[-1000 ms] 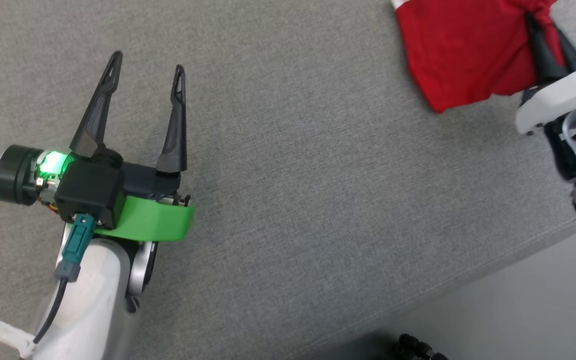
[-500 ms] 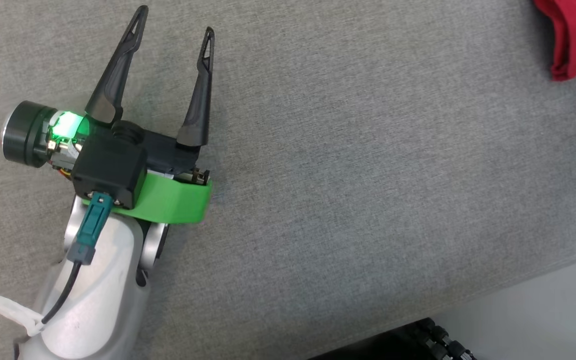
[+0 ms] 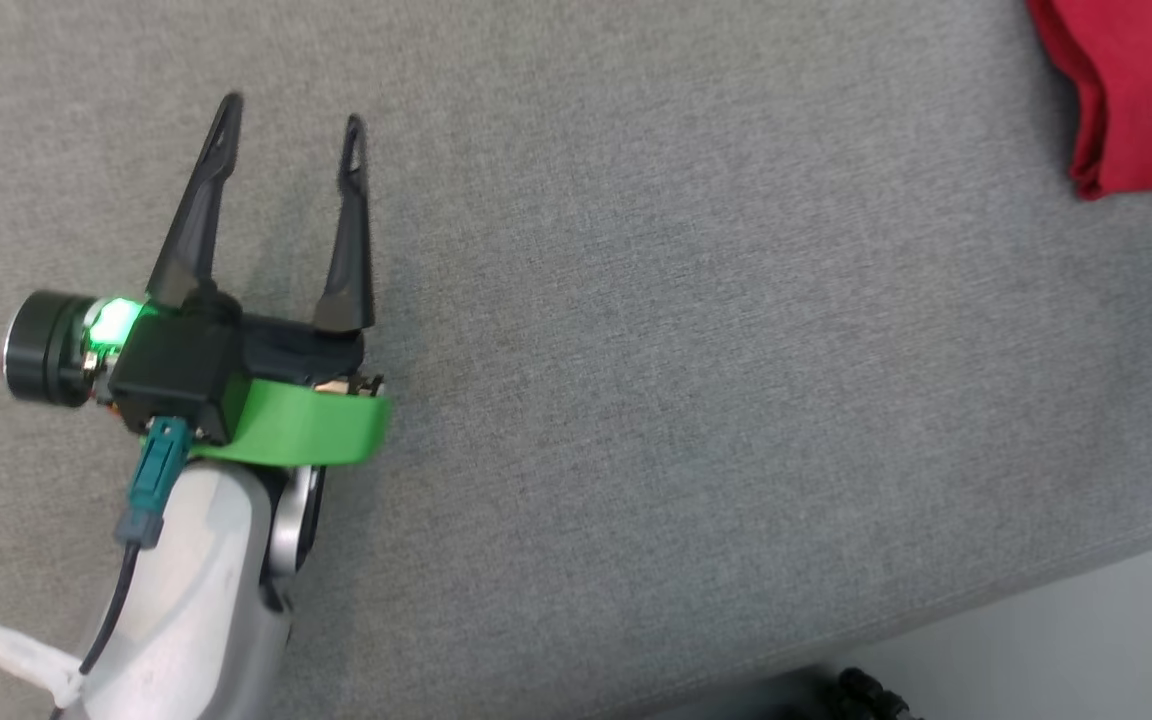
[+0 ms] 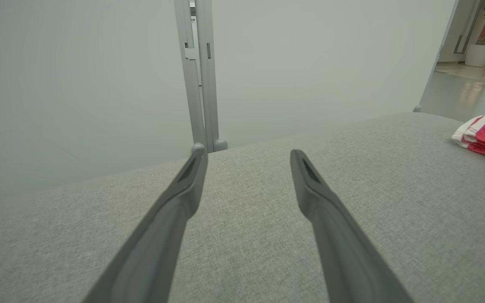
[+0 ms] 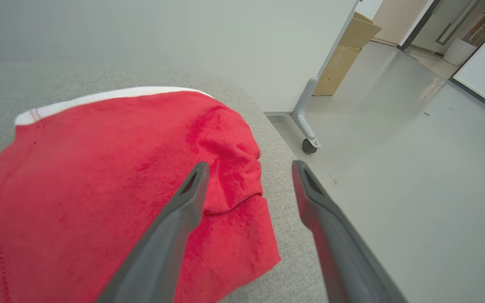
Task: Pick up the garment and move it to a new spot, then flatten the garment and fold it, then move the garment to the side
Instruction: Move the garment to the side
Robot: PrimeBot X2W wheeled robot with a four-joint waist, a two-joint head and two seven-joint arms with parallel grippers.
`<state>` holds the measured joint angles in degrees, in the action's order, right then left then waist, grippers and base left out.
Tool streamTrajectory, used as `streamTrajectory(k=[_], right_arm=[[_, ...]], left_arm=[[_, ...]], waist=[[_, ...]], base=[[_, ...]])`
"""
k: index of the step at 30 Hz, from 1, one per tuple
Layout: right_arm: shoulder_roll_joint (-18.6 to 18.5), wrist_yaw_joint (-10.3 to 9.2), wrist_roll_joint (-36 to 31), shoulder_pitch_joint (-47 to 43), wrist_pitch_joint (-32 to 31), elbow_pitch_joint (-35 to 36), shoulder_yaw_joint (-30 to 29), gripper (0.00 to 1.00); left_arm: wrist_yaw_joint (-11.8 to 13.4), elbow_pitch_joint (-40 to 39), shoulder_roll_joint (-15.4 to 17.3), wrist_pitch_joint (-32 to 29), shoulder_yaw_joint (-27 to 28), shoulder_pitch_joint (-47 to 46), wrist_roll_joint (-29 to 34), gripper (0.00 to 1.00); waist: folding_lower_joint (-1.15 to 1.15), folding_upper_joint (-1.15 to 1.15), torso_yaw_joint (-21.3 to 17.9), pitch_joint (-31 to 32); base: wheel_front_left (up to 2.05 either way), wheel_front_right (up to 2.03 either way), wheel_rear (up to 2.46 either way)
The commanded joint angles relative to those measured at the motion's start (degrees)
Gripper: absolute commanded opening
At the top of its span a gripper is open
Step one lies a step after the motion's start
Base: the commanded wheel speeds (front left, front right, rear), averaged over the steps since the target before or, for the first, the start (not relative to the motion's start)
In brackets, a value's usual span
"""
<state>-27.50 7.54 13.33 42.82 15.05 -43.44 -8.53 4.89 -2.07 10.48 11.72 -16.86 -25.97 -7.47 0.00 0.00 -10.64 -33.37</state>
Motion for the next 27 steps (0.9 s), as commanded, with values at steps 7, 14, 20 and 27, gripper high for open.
streamTrajectory(k=[7, 14, 20, 27], right_arm=[[11.26, -0.1, -3.8, -15.63, 0.14, 17.76, -4.7, 1.0], [18.96, -0.1, -4.58, -26.43, 0.14, 29.02, -2.51, 1.0], [21.96, -0.1, -5.17, -32.55, -0.87, 34.99, 0.55, 1.0], [23.2, -0.1, -6.3, -36.98, -4.09, 41.3, 4.24, 1.0]], left_arm=[[2.85, 1.28, 0.96, 0.44, 3.22, 8.27, -2.87, 1.0], [3.92, 3.09, 0.28, 1.2, 4.46, 13.3, -5.2, 1.0], [3.95, 5.36, -0.54, 1.88, 4.71, 16.0, -6.75, 1.0], [3.87, 7.8, -0.6, 2.72, 5.22, 18.77, -7.88, 1.0]], waist=[[0.0, 0.0, -0.05, 11.31], [0.0, 0.0, 2.71, 16.3], [0.0, 0.0, 6.25, 19.83], [0.0, 0.0, 9.36, 23.38]], base=[[0.0, 0.0, 0.0], [0.0, 0.0, 0.0], [0.0, 0.0, 0.0], [0.0, 0.0, 0.0]])
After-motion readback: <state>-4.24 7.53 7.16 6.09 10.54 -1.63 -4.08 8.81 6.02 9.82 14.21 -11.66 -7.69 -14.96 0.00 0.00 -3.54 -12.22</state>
